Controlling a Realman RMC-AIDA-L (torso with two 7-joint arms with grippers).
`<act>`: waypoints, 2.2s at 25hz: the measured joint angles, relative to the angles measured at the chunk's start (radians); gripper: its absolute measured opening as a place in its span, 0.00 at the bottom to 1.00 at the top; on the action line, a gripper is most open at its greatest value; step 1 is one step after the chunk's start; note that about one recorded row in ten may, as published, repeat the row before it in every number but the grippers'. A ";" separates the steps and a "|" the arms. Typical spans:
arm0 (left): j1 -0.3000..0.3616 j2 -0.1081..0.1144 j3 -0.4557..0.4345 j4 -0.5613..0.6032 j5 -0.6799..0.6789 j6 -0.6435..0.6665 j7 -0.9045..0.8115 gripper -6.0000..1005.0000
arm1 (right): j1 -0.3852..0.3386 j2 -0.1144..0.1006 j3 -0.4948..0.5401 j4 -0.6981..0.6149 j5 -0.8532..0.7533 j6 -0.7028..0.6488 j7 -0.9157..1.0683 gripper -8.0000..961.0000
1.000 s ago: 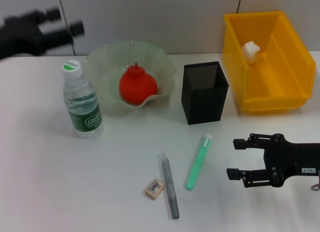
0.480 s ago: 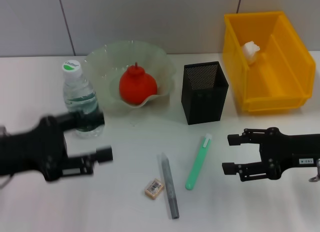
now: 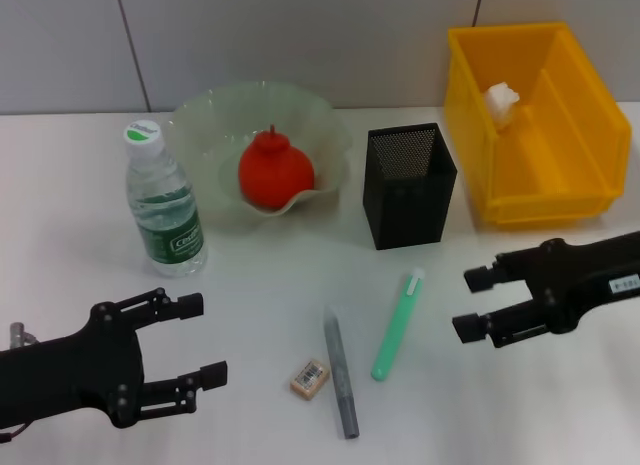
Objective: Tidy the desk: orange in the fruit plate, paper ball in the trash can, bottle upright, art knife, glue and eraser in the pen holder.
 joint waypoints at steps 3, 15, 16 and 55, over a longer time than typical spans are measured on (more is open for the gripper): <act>-0.004 -0.003 0.005 -0.001 0.000 -0.007 0.001 0.81 | 0.063 -0.004 -0.079 -0.128 -0.102 -0.045 0.206 0.86; -0.010 -0.014 0.002 -0.001 0.002 -0.015 -0.001 0.81 | 0.453 0.033 -0.193 0.077 -0.547 0.083 0.488 0.86; -0.010 -0.014 0.002 -0.001 0.002 -0.015 -0.001 0.81 | 0.453 0.033 -0.193 0.077 -0.547 0.083 0.488 0.86; -0.026 -0.028 -0.009 0.011 0.000 -0.051 -0.104 0.81 | 0.594 0.046 -0.682 0.242 -0.454 0.231 -0.392 0.86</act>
